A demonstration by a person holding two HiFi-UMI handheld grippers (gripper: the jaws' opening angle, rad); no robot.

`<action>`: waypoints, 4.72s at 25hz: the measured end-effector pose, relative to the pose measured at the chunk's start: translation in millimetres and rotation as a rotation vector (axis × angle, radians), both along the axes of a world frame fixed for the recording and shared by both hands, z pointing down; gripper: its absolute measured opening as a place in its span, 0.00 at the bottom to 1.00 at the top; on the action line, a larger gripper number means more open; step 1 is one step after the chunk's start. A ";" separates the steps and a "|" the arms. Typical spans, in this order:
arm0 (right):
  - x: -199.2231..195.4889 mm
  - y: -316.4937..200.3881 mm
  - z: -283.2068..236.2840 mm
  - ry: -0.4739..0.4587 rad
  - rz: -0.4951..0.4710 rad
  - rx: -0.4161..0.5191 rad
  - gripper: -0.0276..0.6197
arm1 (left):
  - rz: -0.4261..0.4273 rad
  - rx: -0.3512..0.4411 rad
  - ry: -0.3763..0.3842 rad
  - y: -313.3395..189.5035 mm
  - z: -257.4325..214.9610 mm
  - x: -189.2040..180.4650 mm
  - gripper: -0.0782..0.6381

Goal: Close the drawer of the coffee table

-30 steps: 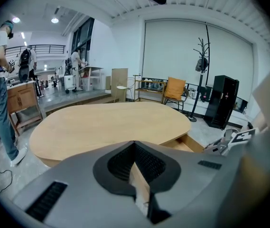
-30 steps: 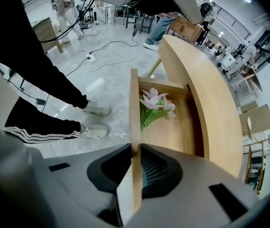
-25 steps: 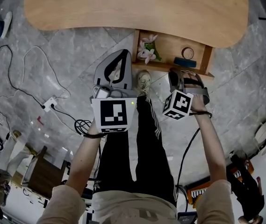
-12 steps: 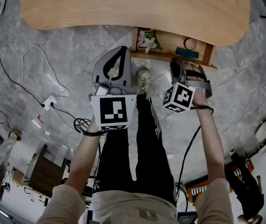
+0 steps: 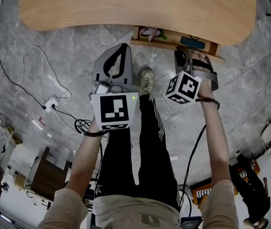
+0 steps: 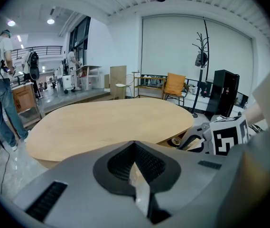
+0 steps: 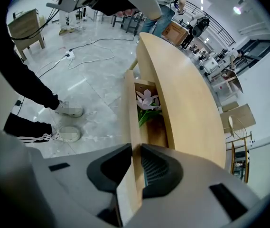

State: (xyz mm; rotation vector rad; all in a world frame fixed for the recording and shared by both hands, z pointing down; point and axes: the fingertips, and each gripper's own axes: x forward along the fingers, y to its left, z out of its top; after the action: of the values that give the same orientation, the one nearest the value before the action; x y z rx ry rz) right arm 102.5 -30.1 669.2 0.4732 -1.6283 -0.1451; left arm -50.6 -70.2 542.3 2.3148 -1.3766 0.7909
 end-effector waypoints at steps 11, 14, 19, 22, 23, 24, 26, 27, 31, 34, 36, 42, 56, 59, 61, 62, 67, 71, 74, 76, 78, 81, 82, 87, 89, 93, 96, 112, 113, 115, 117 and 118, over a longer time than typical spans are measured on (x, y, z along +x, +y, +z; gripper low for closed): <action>2.5 -26.4 1.9 -0.051 0.122 0.010 0.16 | 0.012 -0.009 0.002 0.0 9.2 5.8 0.12; 3.6 -27.6 1.9 -0.107 0.232 0.003 0.18 | 0.014 -0.015 0.005 2.8 10.0 9.7 0.12; 12.0 -29.6 0.0 -0.203 0.554 0.053 0.23 | 0.039 -0.015 0.011 7.2 8.2 19.8 0.12; 17.2 -27.4 0.1 -0.238 0.783 0.108 0.24 | 0.044 -0.020 0.013 10.2 10.4 23.1 0.12; 18.1 -26.6 0.1 -0.243 0.845 0.129 0.24 | 0.046 -0.021 0.012 11.2 11.2 23.9 0.12; 18.7 -25.6 0.1 -0.247 0.901 0.149 0.24 | 0.048 -0.022 0.011 12.5 11.9 24.5 0.12; 19.5 -23.1 0.2 -0.262 1.012 0.174 0.24 | 0.053 -0.027 0.010 15.2 12.8 25.8 0.12; 20.1 -22.2 0.4 -0.279 1.073 0.176 0.24 | 0.056 -0.028 0.011 16.2 13.2 26.4 0.12; 21.4 -19.9 1.7 -0.370 1.293 0.160 0.23 | 0.060 -0.035 0.016 20.0 16.3 27.6 0.12; 19.0 -18.6 3.3 -0.427 1.350 0.164 0.20 | 0.065 -0.042 0.019 23.2 18.1 30.0 0.12; 18.1 -18.4 3.7 -0.483 1.356 0.172 0.18 | 0.076 -0.042 0.023 24.1 17.9 32.8 0.12; 18.1 -17.5 4.4 -0.621 1.341 0.186 0.13 | 0.071 -0.042 0.022 20.8 20.8 30.6 0.12; 24.3 -24.5 7.8 -0.773 1.247 0.268 0.05 | 0.087 -0.058 0.034 13.4 38.2 45.0 0.12; 27.8 -42.3 5.7 -0.795 1.242 0.304 0.05 | 0.093 -0.062 0.037 8.9 44.6 50.3 0.12; 28.9 -53.9 5.0 -0.811 1.231 0.328 0.05 | 0.088 -0.070 0.043 7.8 48.1 52.3 0.12; 29.1 -59.9 5.4 -0.830 1.222 0.340 0.05 | 0.082 -0.073 0.049 6.9 49.6 52.9 0.12; 30.9 -74.5 9.4 -0.998 1.132 0.407 0.05 | 0.079 -0.082 0.063 3.4 57.7 60.7 0.12; 30.1 -79.4 13.0 -1.067 1.055 0.461 0.05 | 0.099 -0.079 0.050 -1.5 72.3 64.6 0.12; 28.3 -85.4 16.8 -1.069 1.008 0.490 0.05 | 0.100 -0.083 0.047 -3.3 82.1 65.4 0.12; 28.8 -89.6 16.4 -1.072 0.988 0.498 0.05 | 0.101 -0.077 0.054 -5.0 83.1 68.6 0.12; 28.8 -92.6 15.0 -1.082 0.977 0.499 0.05 | 0.103 -0.052 0.074 -8.2 78.8 73.8 0.12; 30.4 -92.4 13.1 -1.095 0.978 0.493 0.05 | 0.120 -0.032 0.090 -9.7 72.8 84.1 0.12; 30.9 -91.9 12.9 -1.094 0.979 0.490 0.05 | 0.126 -0.031 0.091 -9.9 71.7 87.1 0.12; 28.7 -93.7 15.7 -1.061 0.981 0.453 0.05 | 0.113 -0.023 0.113 -17.7 64.1 92.3 0.12; 27.7 -96.2 18.0 -1.052 0.997 0.424 0.05 | 0.107 -0.019 0.115 -22.5 59.8 92.1 0.12; 29.7 -95.0 25.8 -0.944 0.974 0.339 0.05 | 0.095 -0.007 0.122 -26.6 47.6 89.3 0.12; 39.2 -87.3 25.6 -0.893 0.986 0.305 0.05 | 0.083 -0.020 0.111 -22.8 40.4 80.8 0.12; -4.9 -90.0 -222.7 -0.798 0.972 0.336 0.05 | -0.071 0.068 0.191 -49.3 -149.9 32.8 0.12; -11.3 -96.4 -252.0 -0.807 0.953 0.352 0.05 | -0.080 0.094 0.188 -53.2 -171.8 28.6 0.12; -25.2 -110.0 -309.4 -0.827 0.918 0.379 0.05 | -0.106 0.183 0.157 -62.1 -224.0 14.9 0.12; -36.4 -117.4 -366.3 -0.849 0.889 0.420 0.05 | -0.138 0.253 0.132 -65.2 -277.8 -1.8 0.12; -40.9 -114.0 -394.1 -0.862 0.879 0.441 0.05 | -0.154 0.259 0.140 -60.4 -302.0 -8.9 0.12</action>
State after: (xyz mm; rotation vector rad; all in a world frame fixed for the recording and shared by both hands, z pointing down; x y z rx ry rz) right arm 61.6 -144.1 275.1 1.7190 -2.0396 0.4292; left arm -59.5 -130.6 240.3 2.3620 -1.6516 0.4166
